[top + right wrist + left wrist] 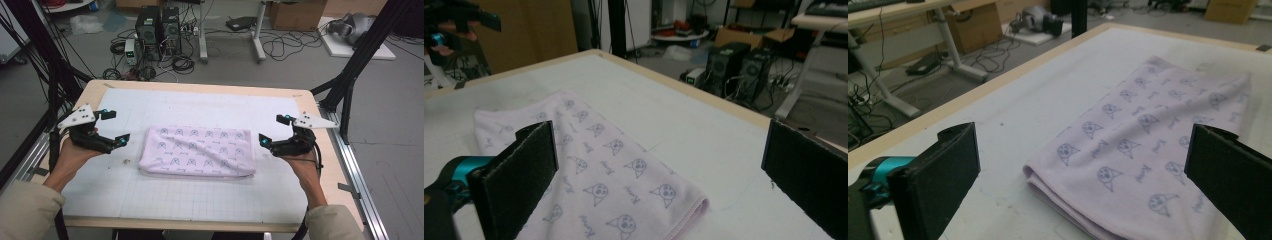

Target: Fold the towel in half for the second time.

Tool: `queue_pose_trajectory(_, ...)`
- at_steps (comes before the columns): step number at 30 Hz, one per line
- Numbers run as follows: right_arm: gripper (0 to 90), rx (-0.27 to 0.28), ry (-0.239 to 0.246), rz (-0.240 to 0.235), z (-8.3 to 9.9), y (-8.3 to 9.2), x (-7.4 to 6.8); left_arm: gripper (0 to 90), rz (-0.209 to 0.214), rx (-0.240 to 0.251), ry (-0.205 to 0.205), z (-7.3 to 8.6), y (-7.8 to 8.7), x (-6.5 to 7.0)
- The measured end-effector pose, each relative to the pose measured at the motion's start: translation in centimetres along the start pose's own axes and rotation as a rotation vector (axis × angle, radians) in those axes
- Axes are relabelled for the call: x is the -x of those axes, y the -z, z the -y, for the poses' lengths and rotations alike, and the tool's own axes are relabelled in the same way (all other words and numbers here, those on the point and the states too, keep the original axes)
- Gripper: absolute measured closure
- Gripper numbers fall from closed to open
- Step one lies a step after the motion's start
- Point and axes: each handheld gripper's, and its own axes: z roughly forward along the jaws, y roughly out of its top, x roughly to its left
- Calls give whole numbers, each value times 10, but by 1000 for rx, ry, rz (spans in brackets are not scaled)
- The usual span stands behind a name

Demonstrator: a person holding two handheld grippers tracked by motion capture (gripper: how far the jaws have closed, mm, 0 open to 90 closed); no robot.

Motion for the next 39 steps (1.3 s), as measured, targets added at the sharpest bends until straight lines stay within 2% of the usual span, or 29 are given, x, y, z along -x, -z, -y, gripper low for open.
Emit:
queue_pose_trajectory(3,6,69,16,18,7,12,-6,17,-7,41,12,13,13,7)
queue_pose_trajectory(7,6,116,35,47,16,24,-12,18,-23,96,16,24,29,16)
queue_pose_trajectory(11,5,129,57,57,24,31,-18,17,-41,128,18,34,43,22)
queue_pose_trajectory(15,6,132,87,63,35,37,-26,17,-44,156,16,41,50,27)
queue_pose_trajectory(18,5,150,97,69,43,43,-32,17,-50,188,32,48,53,31)
queue_pose_trajectory(20,6,168,99,75,48,47,-34,17,-37,165,28,52,52,33)
queue_pose_trajectory(21,6,167,96,78,51,49,-36,17,-43,154,23,53,51,34)
queue_pose_trajectory(23,6,166,105,87,57,52,-37,17,-27,186,48,54,51,35)
queue_pose_trajectory(26,6,163,95,100,63,57,-36,17,-36,165,28,50,50,35)
queue_pose_trajectory(28,6,169,92,111,64,59,-35,17,-37,174,38,48,49,35)
queue_pose_trajectory(31,6,171,90,116,66,61,-34,17,-38,149,24,47,46,37)
queue_pose_trajectory(39,6,173,86,112,69,62,-34,18,-40,147,35,48,42,35)
